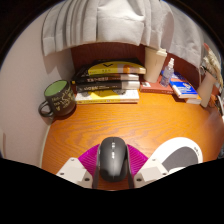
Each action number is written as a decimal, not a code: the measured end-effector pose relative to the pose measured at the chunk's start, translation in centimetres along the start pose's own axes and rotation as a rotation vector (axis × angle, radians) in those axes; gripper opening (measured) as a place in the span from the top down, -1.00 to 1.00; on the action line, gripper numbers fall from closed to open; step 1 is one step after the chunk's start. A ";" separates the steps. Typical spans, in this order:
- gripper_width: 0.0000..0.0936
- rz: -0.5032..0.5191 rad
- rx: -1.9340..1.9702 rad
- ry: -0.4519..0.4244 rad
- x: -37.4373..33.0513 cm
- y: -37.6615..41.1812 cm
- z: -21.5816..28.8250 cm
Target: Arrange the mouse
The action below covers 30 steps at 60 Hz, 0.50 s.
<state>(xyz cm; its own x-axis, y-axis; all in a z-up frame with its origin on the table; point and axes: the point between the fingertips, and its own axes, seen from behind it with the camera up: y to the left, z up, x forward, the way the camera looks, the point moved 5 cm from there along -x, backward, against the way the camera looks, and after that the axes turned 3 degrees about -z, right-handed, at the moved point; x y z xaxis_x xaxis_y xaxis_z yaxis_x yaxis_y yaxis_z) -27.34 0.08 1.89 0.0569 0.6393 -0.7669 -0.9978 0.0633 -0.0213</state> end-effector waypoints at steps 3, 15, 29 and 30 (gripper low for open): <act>0.19 0.004 0.004 0.025 0.0 0.0 0.2; 0.25 0.067 -0.003 0.086 -0.1 0.4 1.4; 0.25 0.113 -0.058 -0.183 -11.0 -4.0 12.6; 0.24 0.109 -0.058 -0.207 -12.0 -4.6 13.4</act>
<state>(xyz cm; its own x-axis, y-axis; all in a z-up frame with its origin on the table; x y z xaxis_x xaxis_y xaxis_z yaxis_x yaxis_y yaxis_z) -22.94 2.38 19.72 -0.0517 0.7834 -0.6193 -0.9984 -0.0554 0.0133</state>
